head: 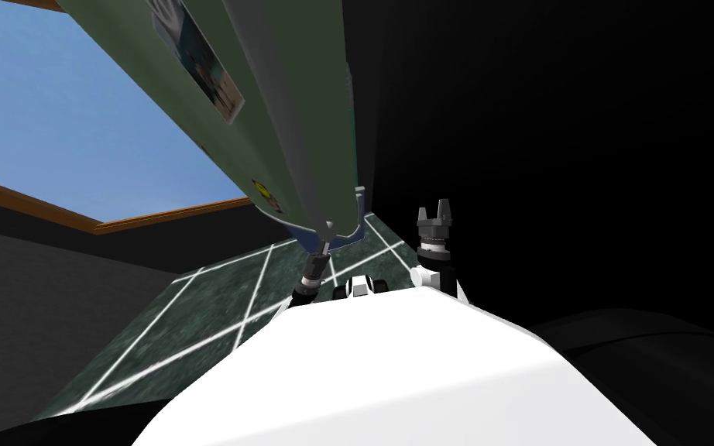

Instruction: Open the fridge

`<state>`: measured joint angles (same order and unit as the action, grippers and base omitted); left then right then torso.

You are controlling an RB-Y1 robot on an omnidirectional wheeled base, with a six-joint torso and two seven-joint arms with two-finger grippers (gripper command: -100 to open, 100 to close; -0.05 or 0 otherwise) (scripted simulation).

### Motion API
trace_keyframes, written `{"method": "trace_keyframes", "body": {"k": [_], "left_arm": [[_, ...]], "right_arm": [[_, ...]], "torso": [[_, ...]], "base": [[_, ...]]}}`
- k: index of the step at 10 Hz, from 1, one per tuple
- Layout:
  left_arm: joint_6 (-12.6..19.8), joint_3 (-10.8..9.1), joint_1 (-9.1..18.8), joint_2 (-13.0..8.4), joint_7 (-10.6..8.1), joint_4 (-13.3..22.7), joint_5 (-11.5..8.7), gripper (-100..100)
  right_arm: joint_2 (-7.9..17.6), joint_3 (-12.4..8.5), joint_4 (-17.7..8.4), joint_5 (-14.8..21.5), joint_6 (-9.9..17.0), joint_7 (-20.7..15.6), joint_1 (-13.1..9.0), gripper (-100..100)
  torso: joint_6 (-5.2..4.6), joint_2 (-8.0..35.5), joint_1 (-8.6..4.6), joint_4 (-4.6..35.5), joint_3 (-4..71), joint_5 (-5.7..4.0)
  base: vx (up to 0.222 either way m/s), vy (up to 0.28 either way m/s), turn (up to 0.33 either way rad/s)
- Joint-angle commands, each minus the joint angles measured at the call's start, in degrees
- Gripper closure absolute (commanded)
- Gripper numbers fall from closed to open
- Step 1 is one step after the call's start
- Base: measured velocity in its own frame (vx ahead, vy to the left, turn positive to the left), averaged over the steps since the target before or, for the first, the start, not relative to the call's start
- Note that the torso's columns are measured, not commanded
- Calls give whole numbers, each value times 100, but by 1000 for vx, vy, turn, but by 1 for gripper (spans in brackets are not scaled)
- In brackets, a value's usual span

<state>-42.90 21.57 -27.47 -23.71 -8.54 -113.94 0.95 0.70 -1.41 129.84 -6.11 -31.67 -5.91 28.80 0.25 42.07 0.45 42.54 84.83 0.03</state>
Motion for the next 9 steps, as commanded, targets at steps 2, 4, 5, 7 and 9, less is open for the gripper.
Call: {"method": "trace_keyframes", "body": {"k": [2,4,5,7,9], "left_arm": [[-217,75,-14,-211,-134,-146,16,100],[-304,142,-46,-323,-199,-200,36,100],[-390,209,-78,-434,-264,-253,57,100],[-477,276,-111,-545,-329,-306,77,100],[-158,280,-354,-789,-401,-702,74,-100]], "right_arm": [[1,0,0,0,0,0,-1,0],[1,-1,0,0,0,0,0,0],[0,0,0,0,0,0,0,0],[1,-1,0,0,0,0,0,0],[-1,0,0,0,0,0,2,0]], "torso": [[-8,17,15,4,-7,2],[-5,9,5,14,4,-5],[1,-7,12,17,17,-5],[-2,-3,28,18,19,-1],[-12,-21,-47,-13,11,-8]], "base": [[-138,229,-96],[-116,215,-45],[-68,206,-71],[-129,222,-84],[3,15,71]]}}
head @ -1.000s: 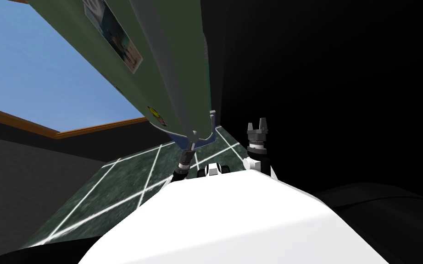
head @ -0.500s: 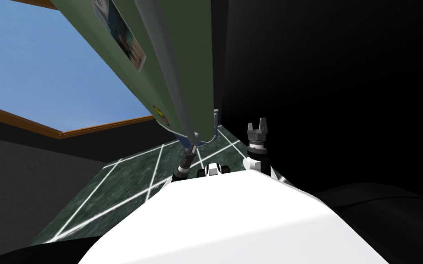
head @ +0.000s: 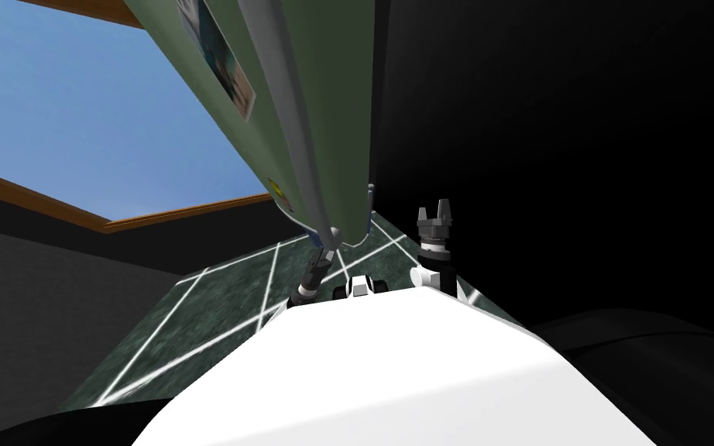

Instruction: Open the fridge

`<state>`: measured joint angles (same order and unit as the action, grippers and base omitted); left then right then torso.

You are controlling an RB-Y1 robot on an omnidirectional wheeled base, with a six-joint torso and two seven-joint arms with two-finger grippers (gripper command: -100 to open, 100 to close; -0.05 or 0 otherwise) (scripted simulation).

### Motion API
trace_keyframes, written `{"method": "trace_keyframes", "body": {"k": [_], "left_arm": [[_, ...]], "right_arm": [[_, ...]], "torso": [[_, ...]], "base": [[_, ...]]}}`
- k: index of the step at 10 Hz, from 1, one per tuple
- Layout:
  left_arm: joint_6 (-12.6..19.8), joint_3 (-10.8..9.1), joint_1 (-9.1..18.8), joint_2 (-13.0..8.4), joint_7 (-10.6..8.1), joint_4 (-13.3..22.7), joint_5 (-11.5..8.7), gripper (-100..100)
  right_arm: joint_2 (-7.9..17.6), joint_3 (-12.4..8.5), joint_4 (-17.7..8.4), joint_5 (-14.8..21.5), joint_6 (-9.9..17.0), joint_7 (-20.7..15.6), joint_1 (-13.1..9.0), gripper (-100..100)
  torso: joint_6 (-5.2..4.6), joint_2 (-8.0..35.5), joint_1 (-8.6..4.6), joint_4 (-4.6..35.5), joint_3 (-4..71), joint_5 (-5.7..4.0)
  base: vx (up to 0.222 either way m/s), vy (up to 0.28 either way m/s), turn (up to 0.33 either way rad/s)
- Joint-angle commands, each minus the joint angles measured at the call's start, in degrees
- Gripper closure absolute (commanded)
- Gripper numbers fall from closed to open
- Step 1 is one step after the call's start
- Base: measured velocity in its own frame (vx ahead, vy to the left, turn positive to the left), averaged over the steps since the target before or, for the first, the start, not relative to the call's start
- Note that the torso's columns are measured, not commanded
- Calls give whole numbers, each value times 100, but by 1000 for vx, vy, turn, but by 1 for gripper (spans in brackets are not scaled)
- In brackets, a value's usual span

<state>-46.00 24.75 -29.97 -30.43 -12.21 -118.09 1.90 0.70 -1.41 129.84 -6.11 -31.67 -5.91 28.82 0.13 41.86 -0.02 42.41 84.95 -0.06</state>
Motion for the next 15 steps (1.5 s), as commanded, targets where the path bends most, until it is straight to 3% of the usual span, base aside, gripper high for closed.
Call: {"method": "trace_keyframes", "body": {"k": [1,4,8,11,12,13,15], "left_arm": [[225,-59,-159,-185,-55,-448,-32,-100],[443,-120,-324,-386,-118,-897,-65,-100],[588,-160,-435,-521,-160,-1214,-88,-100],[661,-181,-490,-588,-181,-1375,-99,-100],[796,-119,-618,-649,-162,-1250,-55,-100],[821,-117,-629,-655,-166,-1246,-56,0],[834,-115,-635,-655,-171,-1227,-60,0]], "right_arm": [[-1,1,1,0,0,0,1,0],[-2,2,1,0,-1,0,0,0],[-1,1,1,0,0,0,-1,0],[-1,1,1,0,0,0,0,0],[-1,1,1,0,0,0,0,0],[-1,1,1,0,0,0,-1,0],[-1,1,1,0,0,0,-1,0]], "torso": [[-11,-7,-46,-19,-3,-10],[-9,39,14,1,-28,4],[-3,66,26,37,-21,-6],[-8,69,-13,53,-1,-29],[-9,76,-15,61,3,-34],[-11,71,-12,31,-23,-18],[-12,61,-6,0,-44,-2]], "base": [[43,-71,57],[46,-42,34],[11,-7,23],[12,-12,25],[4,-6,2],[0,0,0],[0,0,0]]}}
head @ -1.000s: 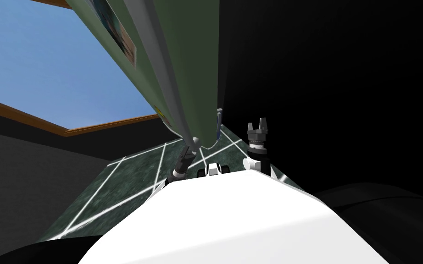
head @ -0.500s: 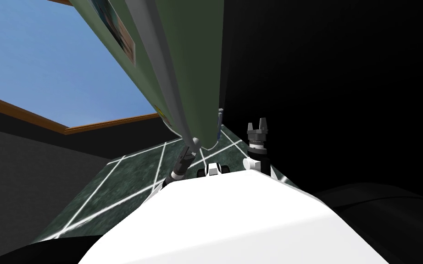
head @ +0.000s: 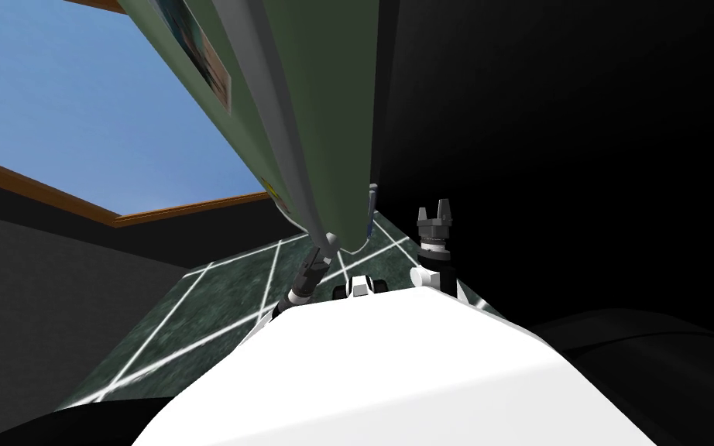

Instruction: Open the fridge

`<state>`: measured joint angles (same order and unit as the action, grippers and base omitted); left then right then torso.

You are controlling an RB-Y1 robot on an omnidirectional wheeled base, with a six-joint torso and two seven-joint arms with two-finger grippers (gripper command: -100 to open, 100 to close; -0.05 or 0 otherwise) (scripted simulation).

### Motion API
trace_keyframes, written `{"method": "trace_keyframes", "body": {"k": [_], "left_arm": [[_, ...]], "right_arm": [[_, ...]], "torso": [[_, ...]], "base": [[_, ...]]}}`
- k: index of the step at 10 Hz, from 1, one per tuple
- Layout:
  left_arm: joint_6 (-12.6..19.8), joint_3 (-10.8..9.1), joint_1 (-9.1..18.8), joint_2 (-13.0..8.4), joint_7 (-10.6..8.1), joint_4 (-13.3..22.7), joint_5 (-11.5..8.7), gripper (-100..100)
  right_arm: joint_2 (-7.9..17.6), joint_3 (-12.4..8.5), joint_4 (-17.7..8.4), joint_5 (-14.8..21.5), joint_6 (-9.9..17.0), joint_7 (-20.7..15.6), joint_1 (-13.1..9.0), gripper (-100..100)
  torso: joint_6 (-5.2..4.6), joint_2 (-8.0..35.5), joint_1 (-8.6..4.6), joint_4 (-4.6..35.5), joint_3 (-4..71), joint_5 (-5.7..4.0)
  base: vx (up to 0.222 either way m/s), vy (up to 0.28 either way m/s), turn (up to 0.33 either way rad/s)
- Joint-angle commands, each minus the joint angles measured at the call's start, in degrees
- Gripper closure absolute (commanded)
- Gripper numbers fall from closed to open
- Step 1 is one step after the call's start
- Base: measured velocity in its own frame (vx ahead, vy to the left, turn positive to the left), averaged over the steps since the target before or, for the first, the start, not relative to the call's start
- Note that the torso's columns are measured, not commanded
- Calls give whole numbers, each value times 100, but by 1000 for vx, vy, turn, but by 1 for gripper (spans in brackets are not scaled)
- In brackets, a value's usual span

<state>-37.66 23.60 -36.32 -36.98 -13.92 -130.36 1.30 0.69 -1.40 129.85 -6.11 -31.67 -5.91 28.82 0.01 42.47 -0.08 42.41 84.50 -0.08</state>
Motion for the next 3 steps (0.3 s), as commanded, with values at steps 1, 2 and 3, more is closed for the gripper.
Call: {"method": "trace_keyframes", "body": {"k": [1,2,3], "left_arm": [[3,-1,-1,1,-2,4,-2,0],[6,-1,-2,1,-3,7,-3,0],[8,-2,-3,1,-4,10,-5,0]], "right_arm": [[0,0,0,0,0,0,0,0],[0,0,0,0,0,0,0,0],[0,0,0,0,0,0,0,0]], "torso": [[-1,-4,0,-5,0,2],[-1,-8,1,-7,1,3],[-1,-10,1,-9,2,4]], "base": [[0,0,0],[0,0,0],[0,0,0]]}}
